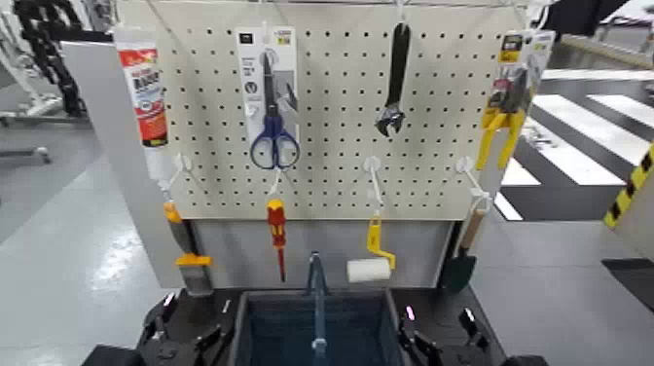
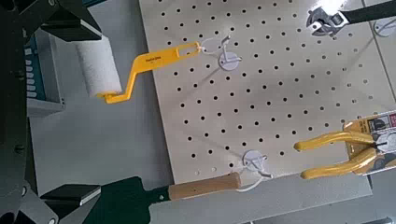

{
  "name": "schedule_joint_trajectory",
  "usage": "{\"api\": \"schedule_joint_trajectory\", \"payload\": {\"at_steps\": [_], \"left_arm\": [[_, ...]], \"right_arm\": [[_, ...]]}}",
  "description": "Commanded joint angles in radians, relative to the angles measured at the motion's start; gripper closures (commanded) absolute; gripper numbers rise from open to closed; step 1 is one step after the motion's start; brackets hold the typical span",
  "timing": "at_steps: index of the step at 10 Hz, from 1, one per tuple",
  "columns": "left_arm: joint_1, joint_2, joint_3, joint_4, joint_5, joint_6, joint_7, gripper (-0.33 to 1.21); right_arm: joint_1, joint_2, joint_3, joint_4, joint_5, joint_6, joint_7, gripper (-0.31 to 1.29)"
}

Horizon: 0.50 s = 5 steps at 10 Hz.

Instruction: Place the crate on the table.

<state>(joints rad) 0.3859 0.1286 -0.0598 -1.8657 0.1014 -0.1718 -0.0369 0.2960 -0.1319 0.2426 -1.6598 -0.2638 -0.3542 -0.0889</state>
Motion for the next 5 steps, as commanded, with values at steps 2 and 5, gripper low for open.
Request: {"api": "schedule_joint_trajectory", "payload": {"at_steps": [2, 5], "left_arm": [[0.018, 0.002, -0.005, 0.003, 0.003, -0.005, 0.022, 0.35], [0.018, 0.000, -0.005, 0.008, 0.007, -0.005, 0.026, 0.35]], "right_arm": [[0.002, 0.000, 0.000, 0.000, 0.002, 0.000, 0.000, 0.15], [0.003, 0.000, -0.003, -0.001, 0.012, 0.003, 0.000, 0.14]]}}
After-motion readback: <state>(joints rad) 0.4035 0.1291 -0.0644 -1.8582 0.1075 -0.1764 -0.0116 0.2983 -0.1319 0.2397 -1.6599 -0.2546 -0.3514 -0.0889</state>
